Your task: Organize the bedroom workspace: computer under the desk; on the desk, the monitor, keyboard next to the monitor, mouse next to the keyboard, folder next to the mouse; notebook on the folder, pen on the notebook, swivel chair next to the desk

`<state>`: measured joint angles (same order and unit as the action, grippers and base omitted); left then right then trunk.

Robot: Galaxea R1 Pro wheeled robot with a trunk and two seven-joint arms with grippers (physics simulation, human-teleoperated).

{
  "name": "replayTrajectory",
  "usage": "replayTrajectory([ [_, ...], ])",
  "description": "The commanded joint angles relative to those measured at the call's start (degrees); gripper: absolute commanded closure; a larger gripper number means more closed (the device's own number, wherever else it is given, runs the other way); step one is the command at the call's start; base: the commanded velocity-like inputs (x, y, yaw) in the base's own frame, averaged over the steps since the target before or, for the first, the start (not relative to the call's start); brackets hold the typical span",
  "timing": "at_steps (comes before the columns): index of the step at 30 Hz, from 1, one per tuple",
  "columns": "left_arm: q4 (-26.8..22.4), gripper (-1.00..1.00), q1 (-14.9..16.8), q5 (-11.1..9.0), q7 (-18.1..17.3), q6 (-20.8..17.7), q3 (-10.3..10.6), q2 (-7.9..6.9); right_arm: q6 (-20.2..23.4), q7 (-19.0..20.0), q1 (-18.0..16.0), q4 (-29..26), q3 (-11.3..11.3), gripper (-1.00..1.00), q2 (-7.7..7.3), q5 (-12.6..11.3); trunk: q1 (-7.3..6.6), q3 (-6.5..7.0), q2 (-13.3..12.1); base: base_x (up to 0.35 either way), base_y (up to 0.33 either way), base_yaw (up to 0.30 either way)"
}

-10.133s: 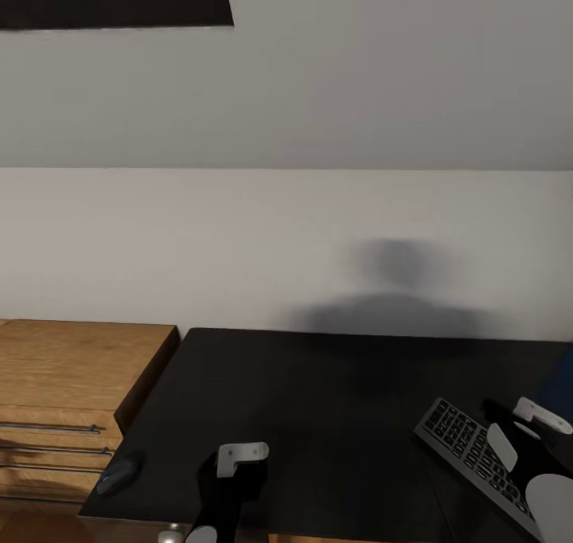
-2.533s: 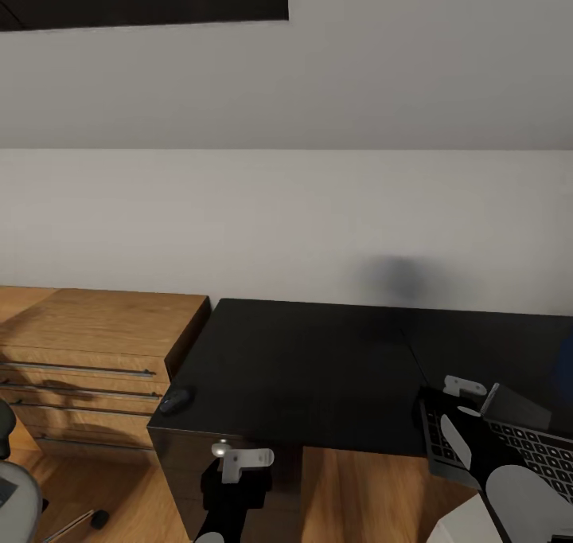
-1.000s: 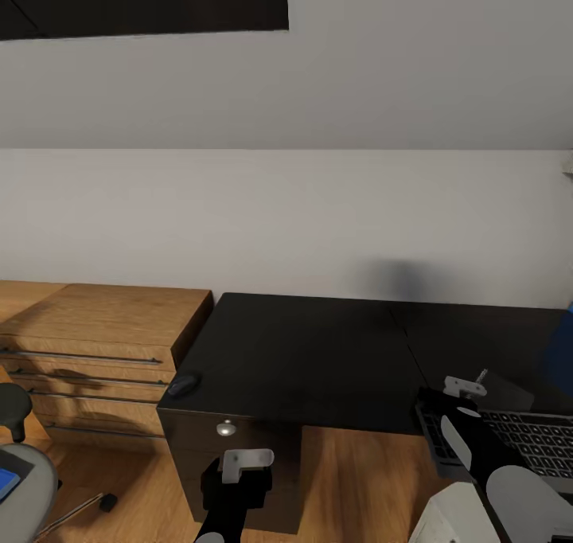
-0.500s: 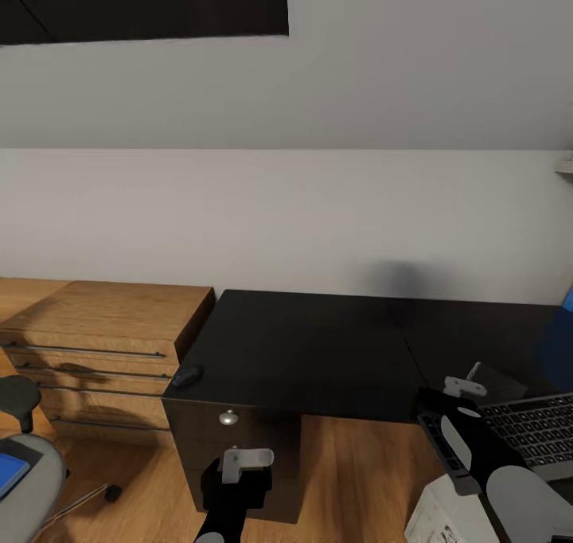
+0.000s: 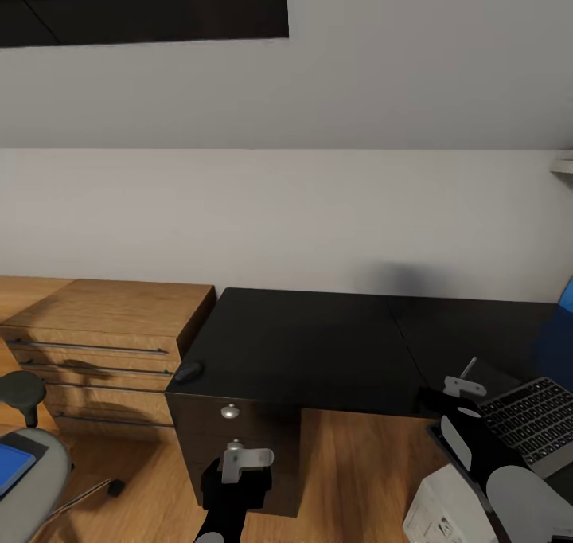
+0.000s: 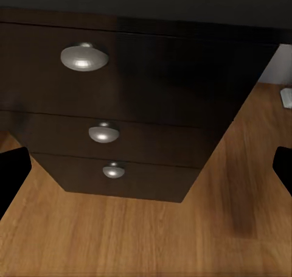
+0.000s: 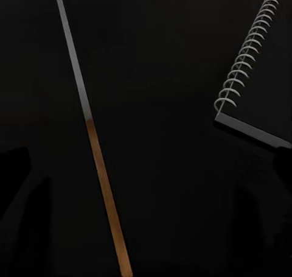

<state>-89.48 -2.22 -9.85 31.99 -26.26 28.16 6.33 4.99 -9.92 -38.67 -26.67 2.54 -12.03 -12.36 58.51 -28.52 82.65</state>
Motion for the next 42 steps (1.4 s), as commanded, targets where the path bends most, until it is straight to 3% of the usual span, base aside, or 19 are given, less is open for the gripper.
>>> replayTrajectory([
  [1, -0.08, -1.0, 0.02, -0.52, 0.44, -0.11, 0.07, 0.0, 0.29, -0.2, 0.0, -0.14, -0.08, -1.0, -0.01, -0.47, 0.0, -0.05, 0.03, -0.001, 0.0, 0.0],
  [11, -0.08, -1.0, 0.02, -0.59, 0.44, -0.11, 0.06, -0.04, 0.17, -0.27, 0.03, -0.52, -0.08, -1.0, -0.04, -0.48, 0.0, -0.05, 0.03, 0.0, 0.0, 0.0],
  [16, 0.07, -1.0, 0.02, -0.57, 0.44, -0.11, 0.05, -0.04, 0.71, -0.31, 0.21, -4.12, -0.08, -1.0, -0.1, -0.63, 0.0, -0.05, 0.03, 0.0, 0.0, 0.0],
  [19, 0.44, -1.0, 0.02, -0.54, 0.44, -0.11, 0.11, -0.02, 1.3, -0.5, 1.87, -9.91, -0.08, -1.0, -0.03, -0.69, 0.0, -0.05, 0.03, 0.0, 0.0, 0.0],
  [21, 0.68, -1.0, 0.02, -0.53, 0.44, -0.11, 0.13, 0.0, 3.7, -0.71, 6.7, -18.55, -0.02, -1.0, 0.04, -0.82, 0.0, -0.05, 0.03, 0.0, 0.0, 0.0],
  [23, 0.72, -1.0, 0.02, -0.53, 0.44, -0.11, 0.13, 0.0, 5.4, -0.74, 8.44, -22.3, 0.01, -1.0, 0.07, -0.87, 0.0, -0.05, 0.03, 0.0, 0.0, 0.0],
  [24, 0.76, -1.0, 0.02, -0.52, 0.44, -0.11, 0.14, 0.0, 9.25, -0.79, 11.16, -28.86, 0.02, -1.0, 0.14, -1.04, 0.0, -0.05, 0.03, 0.0, 0.0, 0.0],
  [28, 0.79, -1.0, 0.02, -0.52, 0.44, -0.11, 0.14, 0.0, 12.46, -0.8, 13.52, -33.66, 0.02, -1.0, 0.54, -1.37, 0.0, -0.05, 0.03, 0.0, 0.0, 0.0],
  [42, 0.79, -1.0, 0.02, -0.56, 0.45, -0.03, 0.06, -0.03, 14.05, -0.81, 14.84, -36.37, 0.03, -1.0, 2.02, -1.53, 0.0, -0.05, 0.03, 0.0, 0.0, 0.0],
])
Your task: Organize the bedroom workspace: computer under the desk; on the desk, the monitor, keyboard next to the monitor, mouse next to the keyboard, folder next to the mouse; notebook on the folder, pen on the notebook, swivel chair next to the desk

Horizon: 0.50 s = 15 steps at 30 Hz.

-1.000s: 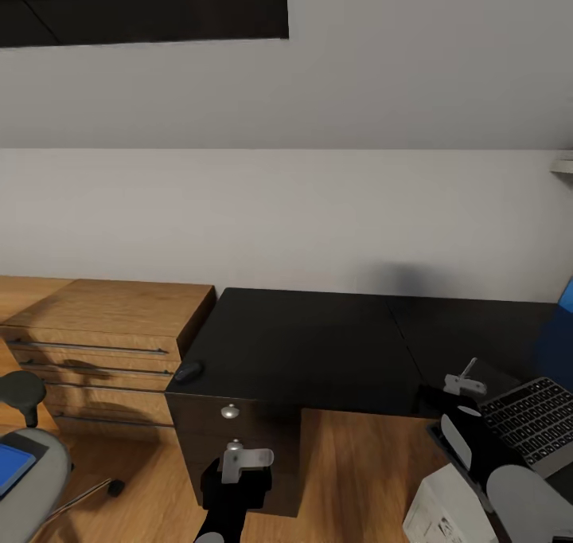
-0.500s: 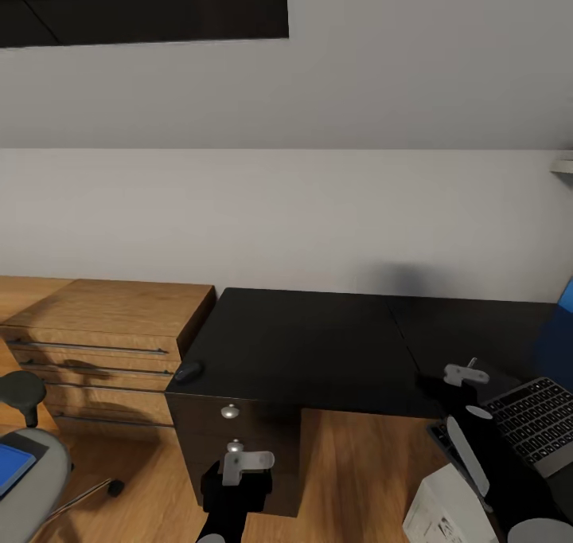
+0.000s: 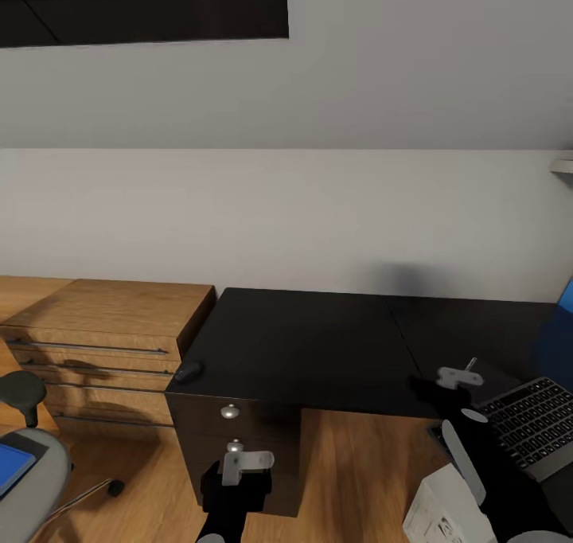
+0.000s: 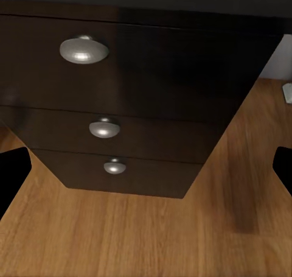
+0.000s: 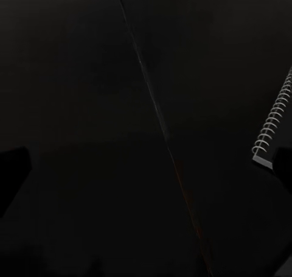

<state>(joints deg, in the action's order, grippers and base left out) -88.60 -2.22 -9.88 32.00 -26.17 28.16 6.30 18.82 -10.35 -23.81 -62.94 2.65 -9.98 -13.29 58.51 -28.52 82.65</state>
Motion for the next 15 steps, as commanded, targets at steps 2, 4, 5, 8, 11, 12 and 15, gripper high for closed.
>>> replayTrajectory([
  [2, -0.08, -1.0, 0.02, -0.56, 0.43, -0.11, -0.05, -0.04, 0.15, -0.37, 0.01, -0.19, -0.09, -1.0, 0.68, -0.6, 0.0, -0.05, 0.03, 0.0, 0.0, 0.0],
  [4, -0.08, -1.0, 0.02, -0.56, 0.43, -0.11, -0.06, -0.04, 0.11, -0.37, 0.0, -0.2, -0.1, -1.0, 0.8, -0.6, 0.0, -0.05, 0.03, 0.0, 0.0, 0.0],
  [5, -0.08, -1.0, 0.02, -0.57, 0.43, -0.11, -0.04, -0.05, 0.09, -0.39, 0.0, -0.19, -0.1, -1.0, 0.91, -0.6, 0.0, -0.05, 0.03, 0.0, 0.0, 0.0],
  [8, -0.08, -1.0, 0.02, -0.57, 0.43, -0.11, -0.05, -0.05, 0.03, -0.38, 0.0, -0.23, -0.07, -1.0, 1.14, -0.6, 0.0, -0.05, 0.03, 0.0, 0.0, 0.0],
  [11, -0.08, -1.0, 0.02, -0.58, 0.43, -0.01, -0.08, -0.06, -0.05, -0.43, 0.02, -0.17, 0.0, -1.0, 1.27, -0.49, 0.0, -0.05, 0.03, 0.0, 0.0, -0.008],
  [12, -0.08, -1.0, 0.02, -0.58, 0.43, 0.01, -0.09, -0.06, -0.06, -0.44, 0.03, -0.15, 0.02, -1.0, 1.29, -0.48, 0.0, -0.05, 0.03, 0.0, 0.0, -0.039],
  [15, -0.08, -1.0, 0.02, -0.58, 0.43, 0.05, -0.12, -0.07, -0.16, -0.43, 0.01, -0.13, 0.11, -1.0, 1.28, -0.5, 0.0, -0.05, 0.03, -0.026, 0.034, -0.159],
])
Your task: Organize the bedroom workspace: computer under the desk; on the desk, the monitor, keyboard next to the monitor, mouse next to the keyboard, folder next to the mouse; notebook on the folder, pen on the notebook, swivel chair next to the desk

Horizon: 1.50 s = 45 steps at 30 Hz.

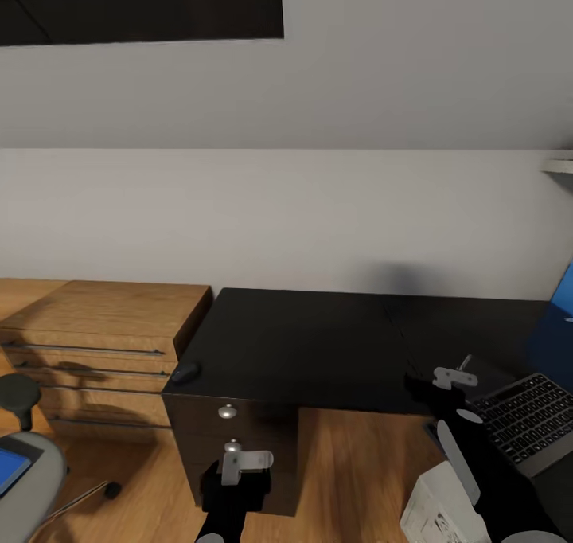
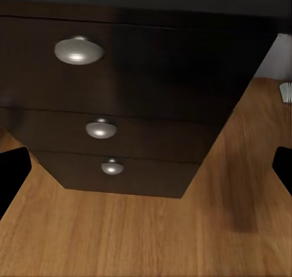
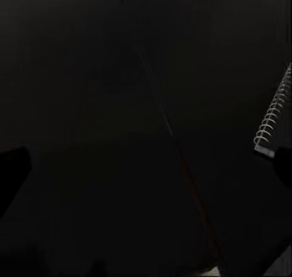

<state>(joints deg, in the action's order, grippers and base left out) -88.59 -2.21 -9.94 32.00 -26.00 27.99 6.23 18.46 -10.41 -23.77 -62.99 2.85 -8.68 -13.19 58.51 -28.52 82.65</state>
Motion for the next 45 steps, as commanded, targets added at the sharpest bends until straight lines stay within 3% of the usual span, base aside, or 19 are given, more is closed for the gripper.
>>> replayTrajectory([
  [1, -0.1, -1.0, 0.01, -0.52, 0.44, -0.09, 0.05, 0.0, 0.2, -0.36, -0.02, -0.09, -0.08, -1.0, -0.02, -0.6, 0.0, -0.05, 0.03, -0.065, 0.093, -0.222],
  [13, -0.1, -1.0, 0.01, -0.52, 0.46, -0.01, 0.04, -0.03, 0.22, -0.32, -0.02, -0.03, -0.03, -1.0, 0.06, -0.68, 0.0, -0.05, 0.03, -0.119, 0.205, -0.135],
  [36, -0.1, -1.0, 0.01, -0.52, 0.48, -0.03, 0.04, 0.01, 0.26, -0.24, -0.03, 0.22, 0.2, -1.0, 0.07, -0.76, 0.0, -0.05, 0.03, -0.004, 0.009, -0.051],
  [40, -0.1, -1.0, 0.01, -0.52, 0.47, -0.07, 0.04, -0.02, 0.26, -0.23, -0.03, 0.28, 0.87, -1.0, 0.05, -0.8, 0.0, -0.05, 0.03, 0.0, 0.0, -0.225],
  [45, -0.1, -1.0, 0.01, -0.52, 0.51, -0.03, 0.04, 0.0, 0.26, -0.19, 0.0, 0.41, 3.31, -1.0, 0.06, -1.07, 0.0, -0.05, 0.03, 0.0, 0.0, -0.247],
])
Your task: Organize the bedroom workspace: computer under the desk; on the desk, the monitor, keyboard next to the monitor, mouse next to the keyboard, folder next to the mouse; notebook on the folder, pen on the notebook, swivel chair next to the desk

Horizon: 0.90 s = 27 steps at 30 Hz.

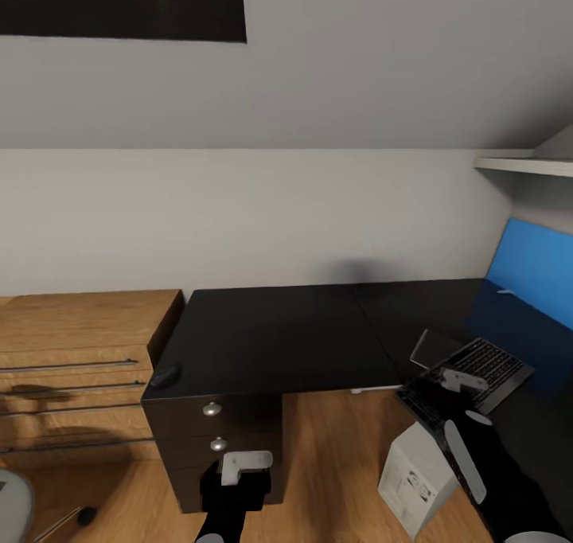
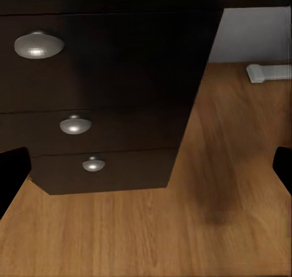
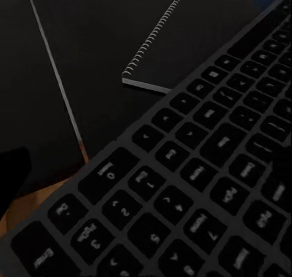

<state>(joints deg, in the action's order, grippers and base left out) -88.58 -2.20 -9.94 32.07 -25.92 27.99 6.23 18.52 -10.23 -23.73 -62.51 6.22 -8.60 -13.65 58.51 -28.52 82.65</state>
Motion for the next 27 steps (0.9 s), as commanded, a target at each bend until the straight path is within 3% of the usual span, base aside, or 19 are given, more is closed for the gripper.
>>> replayTrajectory([
  [1, -0.1, -1.0, 0.01, -0.52, 0.44, -0.11, 0.05, 0.0, 0.2, -0.36, -0.04, -0.04, 0.56, -1.0, -0.02, -0.82, 0.0, -0.05, 0.03, 0.0, 0.0, -0.255],
  [3, -0.1, -1.0, 0.01, -0.52, 0.44, -0.1, 0.05, -0.01, 0.22, -0.34, -0.07, 0.23, 2.41, -1.0, -0.03, -1.78, 0.0, -0.05, 0.03, 0.0, 0.0, -0.26],
  [8, -0.11, -1.0, 0.01, -0.53, 0.45, -0.09, 0.05, -0.03, 0.21, -0.28, -0.08, 0.97, 4.65, -1.0, -0.08, -3.91, 0.0, -0.05, 0.03, 0.0, 0.0, -0.263],
  [18, -0.12, -1.0, 0.01, -0.53, 0.45, -0.07, 0.05, 0.0, 0.17, -0.3, -0.07, 2.79, 5.62, -1.0, 0.06, -5.86, 0.0, -0.05, 0.03, 0.0, 0.0, -0.238],
  [23, -0.12, -1.0, 0.01, -0.52, 0.45, -0.09, 0.05, -0.02, 0.06, -0.43, -0.06, 3.11, 5.57, -1.0, 2.05, -5.85, 0.0, -0.05, 0.03, 0.0, 0.0, -0.045],
  [24, -0.13, -1.0, 0.01, -0.53, 0.45, -0.09, 0.05, -0.01, 0.03, -0.11, -0.04, 3.14, 5.36, -1.0, 3.95, -5.78, 0.0, -0.05, 0.03, 0.0, 0.0, -0.004],
  [27, -0.13, -1.0, 0.01, -0.54, 0.45, -0.09, 0.05, 0.0, 0.03, 0.05, -0.04, 3.11, 5.24, -1.0, 4.54, -5.78, 0.0, -0.05, 0.03, 0.0, 0.0, -0.001],
])
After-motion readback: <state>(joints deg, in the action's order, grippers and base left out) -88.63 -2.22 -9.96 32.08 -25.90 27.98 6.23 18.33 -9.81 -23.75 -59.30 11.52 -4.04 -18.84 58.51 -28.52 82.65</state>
